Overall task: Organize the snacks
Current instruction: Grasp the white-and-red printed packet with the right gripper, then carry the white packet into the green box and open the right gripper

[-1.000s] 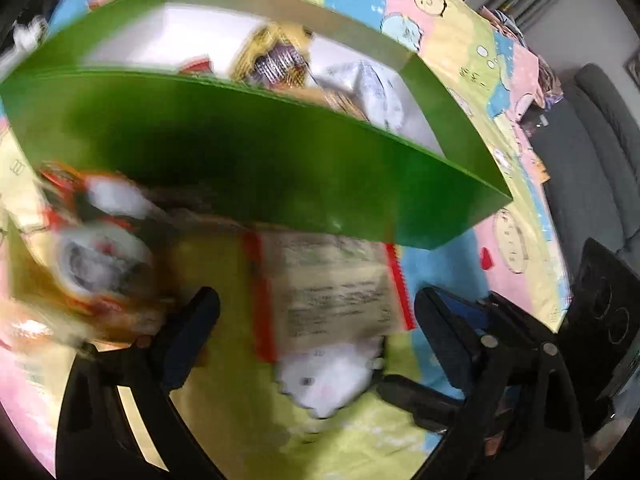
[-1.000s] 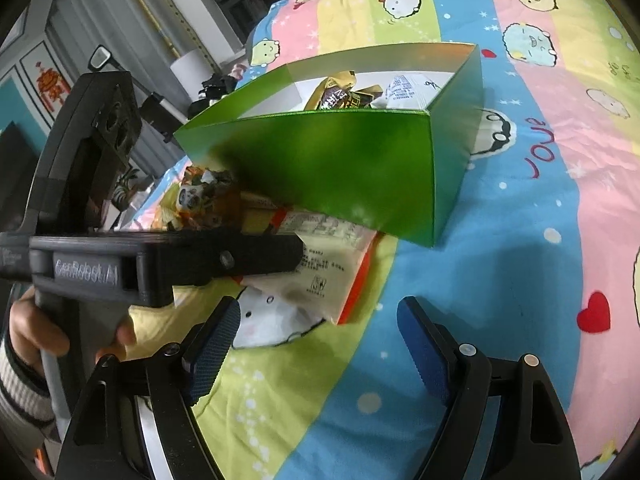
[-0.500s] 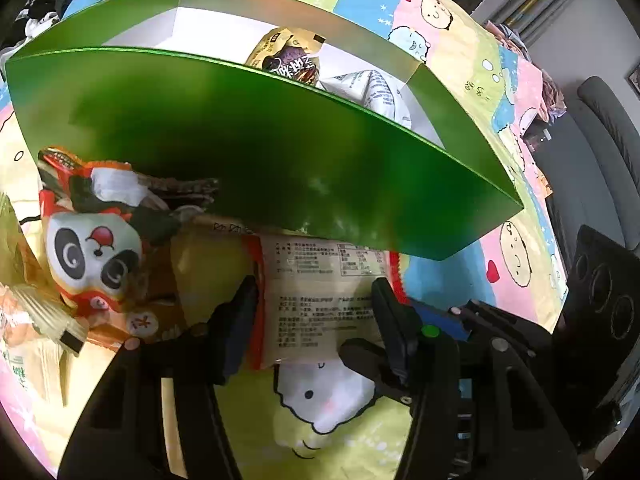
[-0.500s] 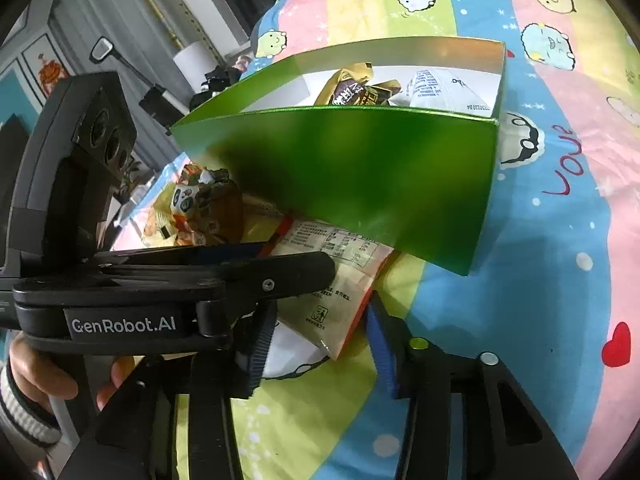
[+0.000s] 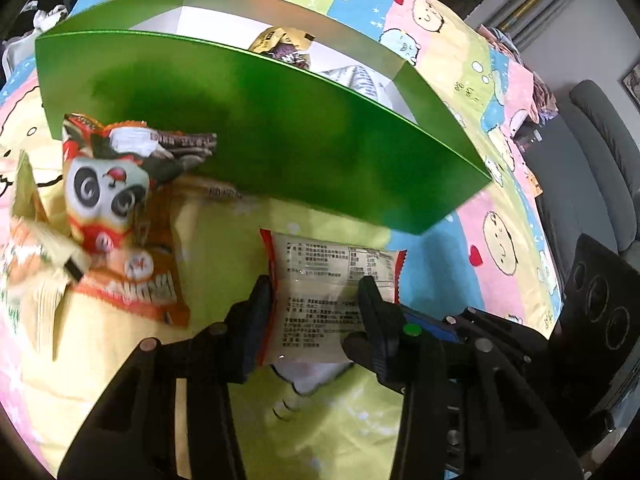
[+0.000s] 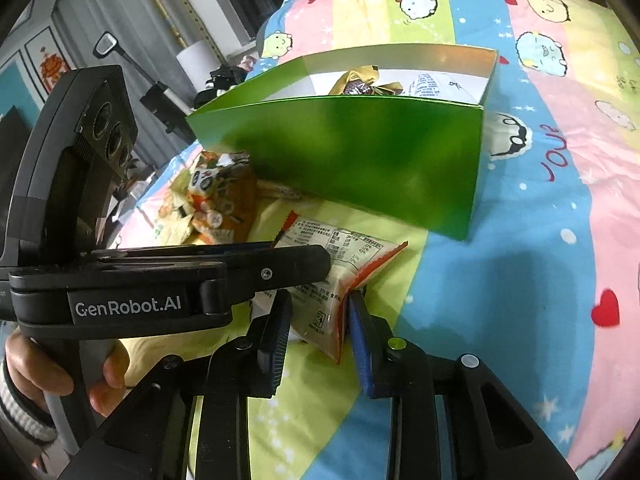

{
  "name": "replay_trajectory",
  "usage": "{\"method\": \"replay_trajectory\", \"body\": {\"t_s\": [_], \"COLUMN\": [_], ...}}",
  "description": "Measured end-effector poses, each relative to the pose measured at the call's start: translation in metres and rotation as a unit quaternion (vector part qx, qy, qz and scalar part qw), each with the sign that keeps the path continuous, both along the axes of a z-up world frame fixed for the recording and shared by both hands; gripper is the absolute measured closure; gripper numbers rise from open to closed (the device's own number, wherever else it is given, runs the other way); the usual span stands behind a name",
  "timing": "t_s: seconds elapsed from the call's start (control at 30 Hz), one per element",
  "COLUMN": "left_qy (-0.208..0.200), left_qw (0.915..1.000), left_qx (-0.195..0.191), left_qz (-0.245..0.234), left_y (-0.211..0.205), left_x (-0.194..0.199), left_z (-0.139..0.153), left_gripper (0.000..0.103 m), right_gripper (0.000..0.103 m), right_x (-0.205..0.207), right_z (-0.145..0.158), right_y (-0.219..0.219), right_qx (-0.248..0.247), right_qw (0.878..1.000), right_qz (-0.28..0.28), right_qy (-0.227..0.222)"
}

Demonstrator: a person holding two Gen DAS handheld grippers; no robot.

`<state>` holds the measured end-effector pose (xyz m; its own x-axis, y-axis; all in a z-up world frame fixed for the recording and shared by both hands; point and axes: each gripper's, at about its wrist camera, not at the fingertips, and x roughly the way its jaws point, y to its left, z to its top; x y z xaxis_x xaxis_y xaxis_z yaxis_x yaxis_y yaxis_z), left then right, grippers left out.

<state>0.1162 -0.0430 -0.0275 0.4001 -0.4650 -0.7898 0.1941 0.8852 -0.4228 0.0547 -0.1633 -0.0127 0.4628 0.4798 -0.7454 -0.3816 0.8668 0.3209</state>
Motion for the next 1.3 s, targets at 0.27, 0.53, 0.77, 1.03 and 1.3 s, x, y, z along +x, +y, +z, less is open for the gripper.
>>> {"method": "replay_trajectory", "body": {"t_s": [0.27,0.53,0.77,1.03,1.3], "left_qy": [-0.033,-0.08,-0.103,-0.123,-0.074], "left_qw": [0.9993,0.9967,0.9945,0.9922,0.9971], "left_qx": [0.007,-0.001,-0.014,-0.014,-0.016], "left_qz": [-0.015,-0.015,-0.014,-0.014,-0.01], "left_y": [-0.009,-0.006,-0.003,0.005,0.017], "left_x": [-0.028,-0.033,-0.014,0.042,0.098], "left_z": [0.02,0.048,0.07,0.111,0.096], "left_gripper": [0.061,0.061,0.061,0.061,0.06], "right_gripper": [0.072,0.072,0.072,0.072,0.072], "right_x": [-0.023,-0.034,-0.019,0.034,0.093], "right_z": [0.021,0.054,0.078,0.11,0.101], "right_y": [-0.002,0.0,0.005,0.006,0.016], "right_qx": [0.006,-0.007,-0.013,-0.001,0.011], "right_qw": [1.0,0.997,0.994,0.99,0.994], "right_qz": [-0.006,-0.012,-0.013,-0.02,-0.022], "right_qy": [-0.018,-0.07,-0.105,-0.142,-0.106]}}
